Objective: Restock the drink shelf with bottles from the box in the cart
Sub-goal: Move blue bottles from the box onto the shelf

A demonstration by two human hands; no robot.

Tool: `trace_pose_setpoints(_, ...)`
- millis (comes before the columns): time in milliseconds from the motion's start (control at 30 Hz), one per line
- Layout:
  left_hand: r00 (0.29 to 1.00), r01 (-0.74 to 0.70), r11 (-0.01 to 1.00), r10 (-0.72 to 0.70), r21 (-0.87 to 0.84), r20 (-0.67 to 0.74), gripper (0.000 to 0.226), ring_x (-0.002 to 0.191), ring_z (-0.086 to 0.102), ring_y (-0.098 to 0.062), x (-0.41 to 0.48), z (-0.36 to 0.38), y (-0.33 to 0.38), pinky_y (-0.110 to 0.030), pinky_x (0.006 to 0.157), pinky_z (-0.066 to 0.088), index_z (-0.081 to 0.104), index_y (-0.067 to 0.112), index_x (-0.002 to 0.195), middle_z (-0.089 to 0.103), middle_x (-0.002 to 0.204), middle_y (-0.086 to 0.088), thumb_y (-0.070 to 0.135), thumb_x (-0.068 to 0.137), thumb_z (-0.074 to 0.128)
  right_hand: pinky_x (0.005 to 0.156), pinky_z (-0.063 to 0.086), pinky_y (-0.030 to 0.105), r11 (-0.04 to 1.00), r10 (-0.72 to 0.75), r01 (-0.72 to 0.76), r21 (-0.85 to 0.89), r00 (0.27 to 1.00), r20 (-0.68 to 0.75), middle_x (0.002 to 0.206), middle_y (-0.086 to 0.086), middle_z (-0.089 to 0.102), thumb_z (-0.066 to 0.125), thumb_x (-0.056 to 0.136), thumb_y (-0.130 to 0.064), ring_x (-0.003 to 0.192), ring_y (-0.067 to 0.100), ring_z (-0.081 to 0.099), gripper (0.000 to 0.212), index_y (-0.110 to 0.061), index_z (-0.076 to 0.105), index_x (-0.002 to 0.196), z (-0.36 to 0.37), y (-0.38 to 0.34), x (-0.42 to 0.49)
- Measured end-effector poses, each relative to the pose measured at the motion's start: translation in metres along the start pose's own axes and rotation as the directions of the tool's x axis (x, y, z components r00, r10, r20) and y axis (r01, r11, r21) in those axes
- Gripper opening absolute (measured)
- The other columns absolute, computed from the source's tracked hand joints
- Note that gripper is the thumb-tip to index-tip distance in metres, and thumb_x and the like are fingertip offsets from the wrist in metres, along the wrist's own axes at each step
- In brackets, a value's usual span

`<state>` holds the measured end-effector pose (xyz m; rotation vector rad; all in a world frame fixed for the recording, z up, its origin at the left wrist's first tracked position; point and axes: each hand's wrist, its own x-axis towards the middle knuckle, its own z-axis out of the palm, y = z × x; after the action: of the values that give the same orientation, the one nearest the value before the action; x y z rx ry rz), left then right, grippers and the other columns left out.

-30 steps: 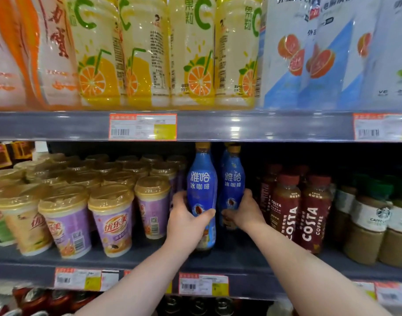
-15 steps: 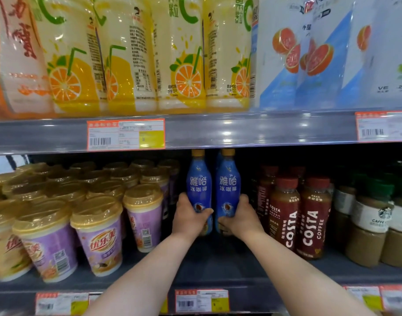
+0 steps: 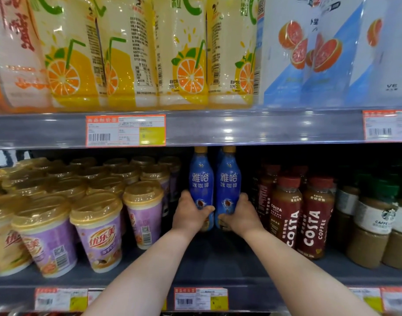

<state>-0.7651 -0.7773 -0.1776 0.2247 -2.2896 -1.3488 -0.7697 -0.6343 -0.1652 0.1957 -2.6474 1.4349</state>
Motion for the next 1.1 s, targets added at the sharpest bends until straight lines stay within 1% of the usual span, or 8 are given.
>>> trace_pose_setpoints(267,0.996,0.065,0.996,-0.068,0.052,0.05,0.062,0.11,0.057,-0.025,-0.003,-0.007,0.012,-0.037,0.093,0.046,0.041,0.014,0.112,0.057,0.121,-0.008,0.024,0.067,0.082,0.085,0.047,0.03,0.998,0.035,-0.033,-0.062,0.999,0.028,0.122,0.009,0.054,0.075,0.076,-0.016,0.107,0.022,0.058,0.062,-0.013,0.037,0.125,-0.003,-0.004,-0.003)
trace_pose_setpoints(400,0.996,0.069,0.996,-0.073,0.061,0.056,0.066,0.113,0.056,-0.024,-0.017,-0.013,0.014,-0.039,0.097,0.045,0.04,0.017,0.122,0.055,0.127,-0.007,0.029,0.07,0.079,0.094,0.046,0.039,0.992,0.031,-0.029,-0.125,0.999,0.019,0.13,0.009,0.045,0.075,0.075,-0.025,0.115,0.027,0.052,0.081,-0.018,0.025,0.138,-0.003,-0.006,-0.014)
trace_pose_setpoints(500,0.996,0.024,0.957,-0.047,0.29,0.073,0.074,0.12,0.051,-0.028,-0.032,-0.02,0.015,-0.035,0.097,0.043,0.036,0.019,0.133,0.048,0.134,-0.008,0.039,0.073,0.073,0.098,0.042,0.04,0.97,-0.05,0.053,-0.238,0.999,0.017,0.14,0.011,0.033,0.069,0.079,-0.034,0.123,0.031,0.042,0.097,-0.018,0.003,0.148,-0.003,-0.003,-0.028)
trace_pose_setpoints(567,0.99,-0.048,0.888,-0.018,0.457,0.14,0.076,0.124,0.044,-0.029,-0.045,-0.025,0.015,-0.035,0.1,0.041,0.032,0.02,0.138,0.041,0.138,-0.009,0.046,0.076,0.068,0.098,0.04,0.039,0.91,-0.161,0.156,-0.385,0.987,0.017,0.144,0.01,0.027,0.065,0.081,-0.037,0.126,0.032,0.037,0.097,-0.018,-0.001,0.149,-0.007,0.001,-0.039)
trace_pose_setpoints(667,0.971,-0.224,0.663,0.085,0.714,0.225,0.077,0.128,0.037,-0.03,-0.066,-0.032,0.015,-0.039,0.103,0.036,0.03,0.019,0.141,0.035,0.141,-0.01,0.054,0.08,0.06,0.106,0.03,0.042,0.69,-0.363,0.359,-0.629,0.923,0.129,0.152,0.006,0.018,0.059,0.083,-0.04,0.132,0.03,0.028,0.083,-0.02,0.011,0.148,-0.009,0.004,-0.052)
trace_pose_setpoints(733,0.956,-0.294,0.533,0.162,0.794,0.245,0.074,0.127,0.038,-0.031,-0.08,-0.038,0.016,-0.042,0.101,0.035,0.034,0.019,0.14,0.038,0.14,-0.01,0.055,0.08,0.058,0.11,0.024,0.045,0.588,-0.421,0.452,-0.67,0.879,0.224,0.152,0.004,0.023,0.056,0.084,-0.04,0.135,0.028,0.026,0.074,-0.021,0.019,0.146,-0.009,0.003,-0.059)
trace_pose_setpoints(867,0.953,-0.301,0.495,0.187,0.815,0.238,0.066,0.122,0.042,-0.031,-0.107,-0.057,0.016,-0.042,0.099,0.036,0.04,0.017,0.134,0.045,0.133,-0.01,0.054,0.081,0.055,0.108,0.027,0.045,0.545,-0.488,0.548,-0.634,0.823,0.291,0.142,0.001,0.038,0.056,0.084,-0.042,0.13,0.027,0.034,0.064,-0.026,0.03,0.14,0.001,-0.011,-0.075)
trace_pose_setpoints(1100,0.977,-0.198,0.511,0.172,0.837,0.126,0.057,0.116,0.044,-0.032,-0.151,-0.107,-0.009,-0.042,0.093,0.039,0.043,0.013,0.129,0.048,0.126,-0.01,0.043,0.082,0.053,0.103,0.031,0.041,0.458,-0.602,0.706,-0.54,0.693,0.395,0.137,-0.003,0.044,0.051,0.086,-0.037,0.127,0.023,0.039,0.054,-0.027,0.036,0.137,0.043,-0.042,-0.114)
